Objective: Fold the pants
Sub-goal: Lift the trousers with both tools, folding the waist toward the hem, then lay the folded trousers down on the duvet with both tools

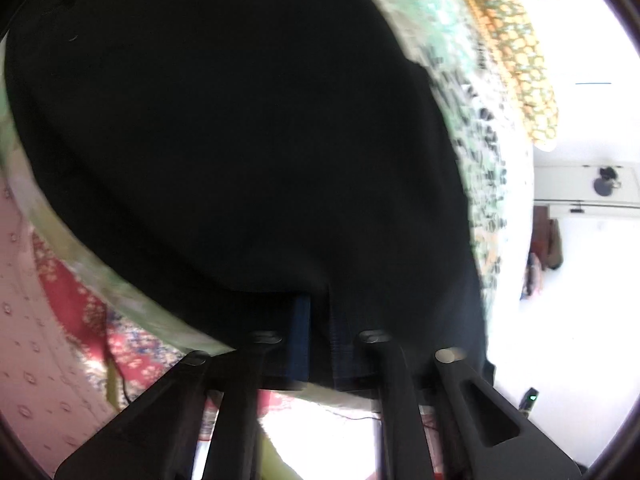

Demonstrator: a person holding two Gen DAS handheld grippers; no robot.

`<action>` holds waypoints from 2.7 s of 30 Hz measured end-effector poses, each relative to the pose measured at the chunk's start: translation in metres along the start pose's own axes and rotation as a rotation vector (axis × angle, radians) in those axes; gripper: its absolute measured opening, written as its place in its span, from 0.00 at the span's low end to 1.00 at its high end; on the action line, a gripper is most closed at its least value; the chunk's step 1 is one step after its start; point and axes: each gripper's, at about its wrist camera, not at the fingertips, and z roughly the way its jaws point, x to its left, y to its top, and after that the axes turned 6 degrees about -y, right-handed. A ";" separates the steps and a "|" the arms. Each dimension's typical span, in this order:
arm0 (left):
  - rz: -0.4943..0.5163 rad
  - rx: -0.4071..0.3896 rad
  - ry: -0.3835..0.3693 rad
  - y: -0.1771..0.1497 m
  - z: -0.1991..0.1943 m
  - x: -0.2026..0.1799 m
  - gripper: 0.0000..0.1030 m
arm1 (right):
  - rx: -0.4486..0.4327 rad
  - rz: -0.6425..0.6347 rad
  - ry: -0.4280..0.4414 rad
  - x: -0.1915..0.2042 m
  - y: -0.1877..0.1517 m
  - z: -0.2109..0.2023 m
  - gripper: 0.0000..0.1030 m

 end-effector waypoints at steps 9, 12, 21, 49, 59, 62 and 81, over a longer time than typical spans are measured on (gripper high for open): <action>0.151 -0.053 0.068 -0.016 -0.030 -0.025 0.03 | 0.000 -0.009 0.008 -0.001 -0.004 -0.009 0.16; 0.170 -0.033 0.119 -0.022 -0.030 -0.023 0.03 | 0.007 -0.011 0.007 -0.003 -0.005 -0.010 0.16; 0.173 0.018 0.213 -0.025 -0.013 -0.020 0.03 | 0.050 0.005 -0.007 -0.003 -0.006 0.009 0.16; 0.414 -0.290 0.641 0.052 -0.031 -0.044 0.72 | -0.284 0.549 0.629 0.052 -0.015 0.045 0.56; 0.528 -0.273 0.682 0.114 0.043 -0.092 0.82 | -0.310 0.529 0.630 0.050 -0.013 0.046 0.62; 0.381 -0.353 0.613 0.138 0.036 -0.068 0.93 | -0.325 0.530 0.648 0.048 -0.016 0.047 0.62; 0.596 -0.258 0.492 0.047 0.038 -0.098 0.92 | -0.518 0.403 0.414 -0.022 0.014 -0.036 0.62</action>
